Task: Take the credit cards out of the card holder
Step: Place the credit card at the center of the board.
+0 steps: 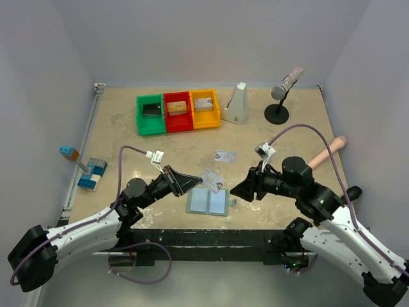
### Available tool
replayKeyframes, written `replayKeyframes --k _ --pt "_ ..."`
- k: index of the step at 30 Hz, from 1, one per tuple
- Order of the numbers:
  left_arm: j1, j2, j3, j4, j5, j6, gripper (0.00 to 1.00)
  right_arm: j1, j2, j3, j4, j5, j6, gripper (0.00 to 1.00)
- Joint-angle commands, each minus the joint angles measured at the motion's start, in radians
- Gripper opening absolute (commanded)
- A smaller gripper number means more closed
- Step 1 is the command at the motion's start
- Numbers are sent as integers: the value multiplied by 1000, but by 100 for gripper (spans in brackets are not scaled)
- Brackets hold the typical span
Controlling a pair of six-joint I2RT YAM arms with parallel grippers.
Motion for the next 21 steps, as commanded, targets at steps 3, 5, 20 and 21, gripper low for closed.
replayKeyframes --k 3,5,20,21 --pt "5 -73 -37 -11 -244 -130 0 -2 -11 -96 229 124 204 54" --pt "5 -70 -51 56 -255 -151 0 0 -10 -142 315 118 260 55" --pt "3 2 -115 319 -258 -199 0 4 144 -162 542 26 391 51" --pt "3 7 -114 325 -253 -200 0 7 154 -160 545 25 394 51"
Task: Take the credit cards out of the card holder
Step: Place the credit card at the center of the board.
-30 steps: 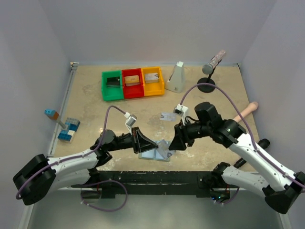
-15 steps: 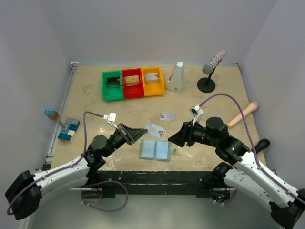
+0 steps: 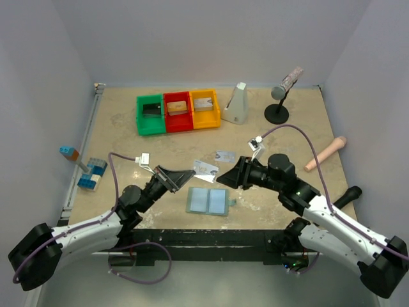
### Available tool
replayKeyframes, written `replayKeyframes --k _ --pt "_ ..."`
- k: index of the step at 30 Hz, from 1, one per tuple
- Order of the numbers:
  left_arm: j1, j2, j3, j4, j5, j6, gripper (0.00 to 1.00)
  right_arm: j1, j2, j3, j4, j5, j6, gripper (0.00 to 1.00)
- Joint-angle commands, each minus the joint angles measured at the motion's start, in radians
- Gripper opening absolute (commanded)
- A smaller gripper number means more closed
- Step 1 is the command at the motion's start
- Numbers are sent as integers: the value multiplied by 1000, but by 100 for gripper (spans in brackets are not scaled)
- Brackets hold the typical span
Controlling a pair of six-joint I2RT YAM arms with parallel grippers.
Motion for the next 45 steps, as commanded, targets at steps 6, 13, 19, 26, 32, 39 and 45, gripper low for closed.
replayKeyframes --k 6,13,19,26,32,39,45 --pt "-1 23 -2 128 3 -15 0 10 63 53 91 -38 32 50" --pt "0 40 -4 136 6 -25 0 12 97 54 151 -81 45 49" --pt "-1 60 -5 185 19 -36 0 13 138 51 214 -113 66 42" --pt "-3 63 -10 205 23 -38 0 12 158 48 246 -116 77 30" --pt "-3 60 -31 220 13 -39 0 10 134 46 228 -98 78 9" --pt "-1 61 -28 222 20 -38 3 10 111 66 183 -109 55 0" --pt "3 -18 -39 124 -7 -30 54 -25 71 112 35 -106 0 0"
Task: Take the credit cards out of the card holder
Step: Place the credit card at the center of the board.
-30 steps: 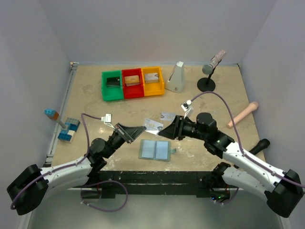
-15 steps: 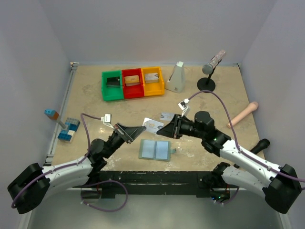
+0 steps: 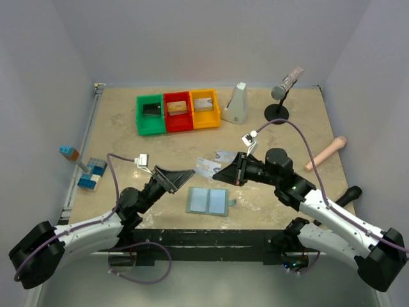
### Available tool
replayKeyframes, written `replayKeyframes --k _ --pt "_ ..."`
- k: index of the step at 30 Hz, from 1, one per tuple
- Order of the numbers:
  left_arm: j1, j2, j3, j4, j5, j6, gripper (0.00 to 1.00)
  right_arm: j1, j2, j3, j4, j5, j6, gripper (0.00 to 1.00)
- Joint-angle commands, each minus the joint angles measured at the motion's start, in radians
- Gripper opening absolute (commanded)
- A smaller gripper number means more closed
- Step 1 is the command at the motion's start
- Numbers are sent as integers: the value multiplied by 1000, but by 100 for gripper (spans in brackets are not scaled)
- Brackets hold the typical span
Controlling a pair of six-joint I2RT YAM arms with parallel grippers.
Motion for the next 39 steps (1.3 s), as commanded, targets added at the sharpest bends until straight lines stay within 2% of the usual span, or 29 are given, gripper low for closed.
replayKeyframes --k 1,2,6,7,10,13,15,19,24,28,39 --pt "7 -106 -17 -74 -37 9 64 -49 -48 77 -141 9 -74 0" --pt "14 -159 -24 -137 -54 10 77 -67 -54 83 -181 12 -85 0" --pt "33 -423 -21 -603 -171 -8 78 -168 -33 126 -341 9 -157 0" --pt "34 -478 -20 -674 -186 3 77 -202 -22 135 -364 7 -171 0" --pt "36 -583 -9 -822 -200 27 74 -254 39 173 -436 29 -231 0" --pt "36 -599 21 -937 -185 53 73 -274 141 238 -499 88 -312 0" --pt "36 -582 46 -998 -168 69 72 -288 221 281 -510 57 -355 0" --pt "36 -568 54 -1037 -133 87 72 -320 410 400 -614 -37 -415 0" --pt "36 -602 57 -1098 -124 107 71 -351 478 355 -453 -46 -358 0" --pt "36 -634 55 -1135 -125 116 71 -354 586 445 -525 -30 -402 0" --pt "35 -635 42 -1138 -111 124 69 -363 791 539 -508 -45 -404 0"
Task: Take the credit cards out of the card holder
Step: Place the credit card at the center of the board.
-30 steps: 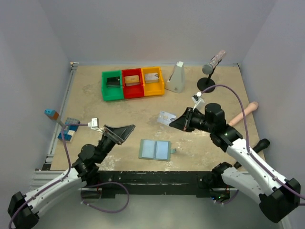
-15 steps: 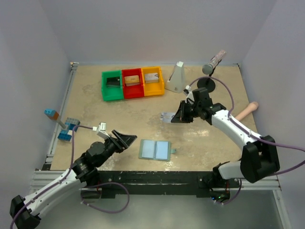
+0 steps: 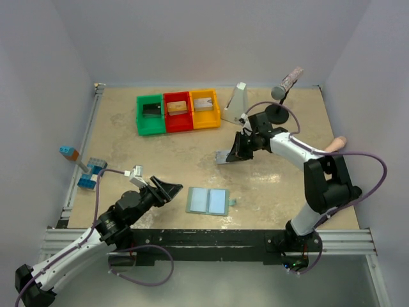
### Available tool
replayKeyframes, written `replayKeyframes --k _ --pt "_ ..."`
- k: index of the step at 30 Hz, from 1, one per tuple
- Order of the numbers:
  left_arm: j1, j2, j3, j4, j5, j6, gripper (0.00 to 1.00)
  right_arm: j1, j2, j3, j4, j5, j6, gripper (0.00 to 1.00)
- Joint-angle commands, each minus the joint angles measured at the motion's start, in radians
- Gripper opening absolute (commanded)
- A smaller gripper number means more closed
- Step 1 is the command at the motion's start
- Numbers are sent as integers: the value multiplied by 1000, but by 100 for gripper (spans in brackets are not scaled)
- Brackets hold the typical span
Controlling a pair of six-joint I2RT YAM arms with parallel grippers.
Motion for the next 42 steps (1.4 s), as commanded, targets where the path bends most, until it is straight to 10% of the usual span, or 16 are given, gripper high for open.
replayKeyframes --k 1,42 --pt "3 -6 28 2 21 26 69 -15 47 64 17 -28 -15 0" --pt "3 49 0 75 24 26 68 -104 227 147 26 -168 7 9"
